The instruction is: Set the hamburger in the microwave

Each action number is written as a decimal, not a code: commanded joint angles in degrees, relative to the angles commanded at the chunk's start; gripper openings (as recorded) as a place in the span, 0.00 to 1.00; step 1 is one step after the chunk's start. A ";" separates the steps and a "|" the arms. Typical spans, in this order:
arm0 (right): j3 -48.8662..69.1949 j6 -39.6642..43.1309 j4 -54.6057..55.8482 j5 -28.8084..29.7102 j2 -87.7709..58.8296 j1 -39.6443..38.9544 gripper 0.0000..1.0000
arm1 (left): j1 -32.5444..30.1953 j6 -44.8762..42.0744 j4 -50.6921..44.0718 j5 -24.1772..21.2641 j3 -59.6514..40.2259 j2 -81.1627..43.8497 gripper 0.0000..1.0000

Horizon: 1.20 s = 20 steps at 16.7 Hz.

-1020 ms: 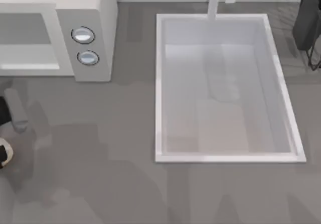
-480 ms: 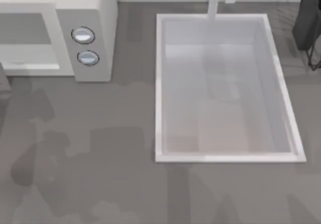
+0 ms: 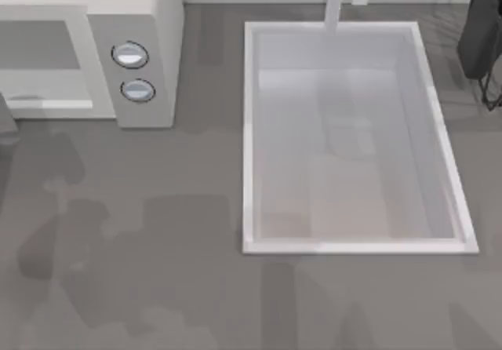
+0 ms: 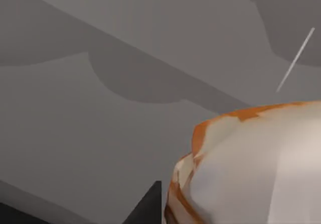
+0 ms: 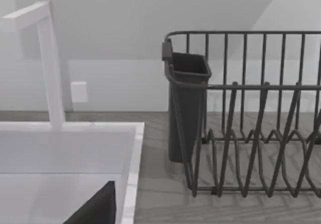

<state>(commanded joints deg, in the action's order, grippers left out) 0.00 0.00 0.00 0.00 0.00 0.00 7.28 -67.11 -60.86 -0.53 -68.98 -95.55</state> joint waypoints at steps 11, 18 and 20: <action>0.00 0.00 0.00 0.00 0.00 0.00 1.00 | -0.01 28.07 49.51 -1.57 6.52 -9.12 0.00; 0.00 0.00 0.00 0.00 0.00 0.00 1.00 | 0.56 49.19 89.50 -5.70 15.42 -16.96 0.00; 0.00 0.00 0.00 0.00 0.00 0.00 1.00 | 0.78 54.20 98.53 -7.02 18.02 -18.95 0.00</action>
<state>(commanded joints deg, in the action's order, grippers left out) 0.00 0.00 0.00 0.00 0.00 0.00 8.05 -12.91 37.67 -7.55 -50.95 -114.51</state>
